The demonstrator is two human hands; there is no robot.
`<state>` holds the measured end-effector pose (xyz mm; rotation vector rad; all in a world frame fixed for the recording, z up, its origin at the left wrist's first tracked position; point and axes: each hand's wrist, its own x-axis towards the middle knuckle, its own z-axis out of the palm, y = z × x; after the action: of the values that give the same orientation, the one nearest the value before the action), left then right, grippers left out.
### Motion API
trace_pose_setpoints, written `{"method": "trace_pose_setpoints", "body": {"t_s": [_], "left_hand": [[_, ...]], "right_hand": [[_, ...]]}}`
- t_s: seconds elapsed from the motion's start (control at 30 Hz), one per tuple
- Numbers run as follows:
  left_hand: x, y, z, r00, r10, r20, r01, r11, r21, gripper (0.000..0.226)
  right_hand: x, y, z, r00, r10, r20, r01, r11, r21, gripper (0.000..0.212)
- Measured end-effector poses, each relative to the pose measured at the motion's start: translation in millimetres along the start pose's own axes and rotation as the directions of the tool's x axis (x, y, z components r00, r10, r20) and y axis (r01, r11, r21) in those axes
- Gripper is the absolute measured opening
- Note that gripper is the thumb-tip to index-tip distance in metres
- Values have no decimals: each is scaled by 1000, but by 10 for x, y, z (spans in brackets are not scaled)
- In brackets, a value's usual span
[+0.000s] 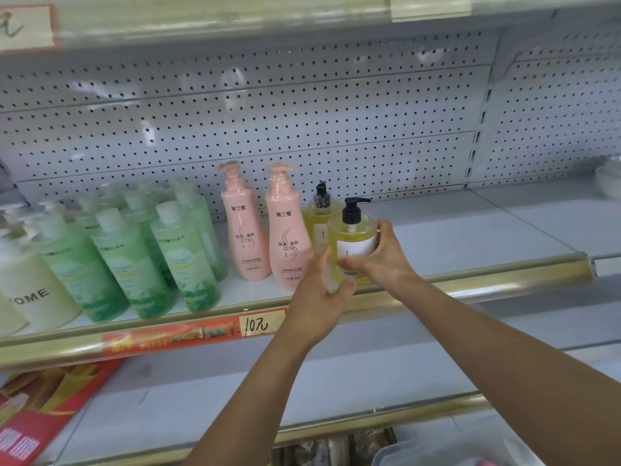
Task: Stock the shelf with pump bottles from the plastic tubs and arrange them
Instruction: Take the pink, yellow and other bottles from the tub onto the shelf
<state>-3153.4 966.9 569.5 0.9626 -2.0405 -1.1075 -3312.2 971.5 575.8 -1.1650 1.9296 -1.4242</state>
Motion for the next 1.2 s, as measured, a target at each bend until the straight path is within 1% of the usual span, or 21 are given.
{"method": "trace_pose_setpoints", "body": {"t_s": [0.17,0.3,0.37,0.43,0.47,0.5,0.57,0.6,0.63,0.7,0.77,0.8,0.87,0.97,1.0,1.1,1.2], "left_hand": [[-20,-101,-16,999,33,-26,-29,990,135,67],[-59,-142,-50,995,96,-35,-81,952,295,64],[-101,-119,-74,991,127,-45,-103,927,360,62],[-184,-76,-80,982,173,-71,-129,903,410,58],[-247,-52,-70,976,198,-90,-142,893,428,55],[-318,-32,-53,969,221,-109,-152,885,440,53],[-470,-8,22,960,252,-124,-172,877,449,49],[-548,-3,78,959,258,-120,-181,877,446,48],[-626,-10,146,960,258,-111,-186,880,437,47],[-775,-44,307,970,228,-78,-176,891,418,46],[-921,-123,490,985,169,-26,-145,903,405,43],[-996,-176,589,990,143,2,-132,909,394,42],[-1155,-304,799,993,97,67,-115,918,378,40],[-1399,-514,1138,982,2,191,-73,929,363,36],[-1478,-583,1249,972,-28,235,-58,934,353,36],[-1688,-803,1567,935,-110,337,-5,946,323,46],[-1857,-1017,1832,880,-199,431,58,946,318,37]], "right_hand": [[20,-10,8,1000,6,13,-5,999,-42,87],[11,-36,-29,998,22,59,-15,994,-113,84],[-45,-66,-79,997,9,74,1,991,-137,94],[-184,-71,-162,997,-66,33,71,980,-187,103],[-289,-57,-213,990,-137,-7,131,960,-247,99],[-417,-32,-267,973,-226,-46,199,925,-323,91],[-708,59,-371,912,-401,-89,319,828,-461,70],[-862,121,-418,885,-457,-91,357,791,-498,60],[-1015,198,-462,870,-485,-89,377,771,-514,51],[-1302,405,-537,869,-487,-86,376,764,-524,38],[-1547,661,-619,896,-436,-85,328,779,-535,32],[-1659,799,-668,918,-387,-83,287,794,-536,31],[-1878,1081,-795,959,-272,-77,190,824,-534,27],[-2206,1518,-989,993,-91,-80,36,854,-519,24],[-2312,1664,-1035,997,-24,-80,-20,858,-513,24],[-2605,2061,-1128,984,152,-89,-176,841,-511,22],[-2878,2403,-1172,949,305,-79,-301,804,-513,18]]}}
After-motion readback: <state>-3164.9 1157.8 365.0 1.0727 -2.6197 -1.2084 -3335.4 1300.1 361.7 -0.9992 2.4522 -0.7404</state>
